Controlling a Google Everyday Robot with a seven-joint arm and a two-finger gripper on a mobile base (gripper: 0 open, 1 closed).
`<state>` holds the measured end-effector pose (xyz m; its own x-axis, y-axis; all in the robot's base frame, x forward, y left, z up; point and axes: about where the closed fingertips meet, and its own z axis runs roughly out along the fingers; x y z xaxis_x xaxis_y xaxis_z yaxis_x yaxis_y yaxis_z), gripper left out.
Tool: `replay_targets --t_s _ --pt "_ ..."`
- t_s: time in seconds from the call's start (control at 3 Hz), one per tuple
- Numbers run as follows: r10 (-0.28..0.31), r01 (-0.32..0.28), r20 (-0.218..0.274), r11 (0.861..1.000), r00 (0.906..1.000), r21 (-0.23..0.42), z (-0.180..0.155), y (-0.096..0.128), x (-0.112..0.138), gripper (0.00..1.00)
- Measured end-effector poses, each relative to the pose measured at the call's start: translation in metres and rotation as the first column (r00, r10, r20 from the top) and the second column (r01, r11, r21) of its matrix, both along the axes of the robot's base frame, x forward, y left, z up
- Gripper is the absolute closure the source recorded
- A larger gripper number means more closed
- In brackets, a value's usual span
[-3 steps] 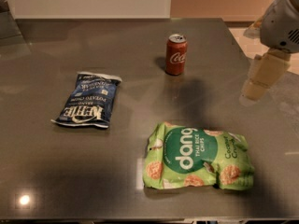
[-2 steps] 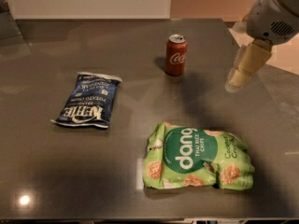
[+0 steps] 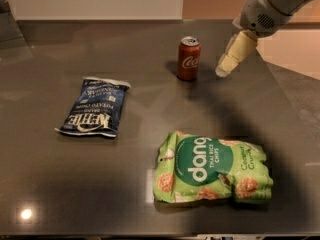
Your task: Move coke can near blue chip bag
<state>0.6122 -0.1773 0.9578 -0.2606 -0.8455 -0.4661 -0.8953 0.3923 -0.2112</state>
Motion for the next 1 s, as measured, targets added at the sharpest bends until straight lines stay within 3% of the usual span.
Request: replay_targets --t_s 0.33,1.0 --pt "-0.034 0.034 -0.008 0.999 0.9994 0.035 -0.013 0.009 0.037 0.0" --pt "-0.052 0.056 -0.051 0.995 0.9974 0.082 -0.035 0.033 0.082 0.0"
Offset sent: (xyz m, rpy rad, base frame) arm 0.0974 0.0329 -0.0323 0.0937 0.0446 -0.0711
